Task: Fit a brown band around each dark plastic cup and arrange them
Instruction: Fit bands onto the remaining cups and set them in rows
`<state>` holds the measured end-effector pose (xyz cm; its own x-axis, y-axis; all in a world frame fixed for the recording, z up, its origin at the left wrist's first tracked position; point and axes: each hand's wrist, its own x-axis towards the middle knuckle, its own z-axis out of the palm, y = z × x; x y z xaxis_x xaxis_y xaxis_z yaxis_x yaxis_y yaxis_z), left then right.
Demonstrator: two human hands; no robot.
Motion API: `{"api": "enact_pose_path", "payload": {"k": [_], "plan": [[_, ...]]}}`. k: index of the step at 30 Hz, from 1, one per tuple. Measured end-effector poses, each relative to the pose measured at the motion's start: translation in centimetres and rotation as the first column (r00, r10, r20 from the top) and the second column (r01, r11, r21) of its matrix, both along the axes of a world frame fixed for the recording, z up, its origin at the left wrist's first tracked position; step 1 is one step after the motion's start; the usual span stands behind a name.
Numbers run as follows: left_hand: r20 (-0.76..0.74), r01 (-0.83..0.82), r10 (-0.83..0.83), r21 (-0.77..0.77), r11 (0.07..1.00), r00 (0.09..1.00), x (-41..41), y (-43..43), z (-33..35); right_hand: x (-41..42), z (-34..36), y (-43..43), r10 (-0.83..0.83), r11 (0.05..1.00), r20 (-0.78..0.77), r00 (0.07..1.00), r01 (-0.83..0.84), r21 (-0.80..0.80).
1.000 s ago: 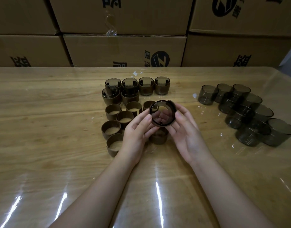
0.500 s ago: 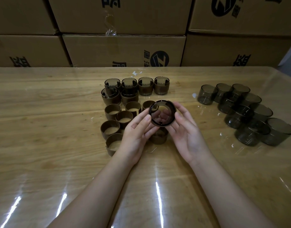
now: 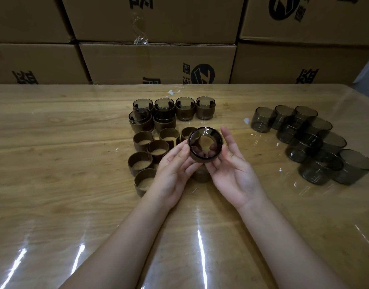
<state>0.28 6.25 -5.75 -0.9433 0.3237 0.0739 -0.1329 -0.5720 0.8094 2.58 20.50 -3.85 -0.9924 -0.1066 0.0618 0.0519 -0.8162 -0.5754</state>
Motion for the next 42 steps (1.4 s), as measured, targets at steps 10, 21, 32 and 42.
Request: {"api": "enact_pose_path", "payload": {"k": [10,21,32,42], "plan": [[0.021,0.019,-0.020,0.065,0.998,1.000,0.1,0.0,0.0,0.1,-0.1,-0.4,0.009,1.000,0.042,0.999,-0.007,-0.028],[-0.075,-0.059,0.043,-0.234,0.970,0.996,1.1,0.9,0.4,0.5,0.0,-0.1,-0.225,0.838,-0.161,0.961,0.275,0.471],[0.081,-0.031,0.025,0.073,0.997,0.996,0.6,0.0,0.3,0.8,-0.7,-1.1,-0.241,0.470,-0.417,0.876,0.482,0.740],[0.053,0.114,-0.113,-0.006,0.994,0.992,0.5,-0.1,0.1,1.1,-0.7,-1.2,-0.200,0.595,-0.368,0.908,0.411,0.691]]}}
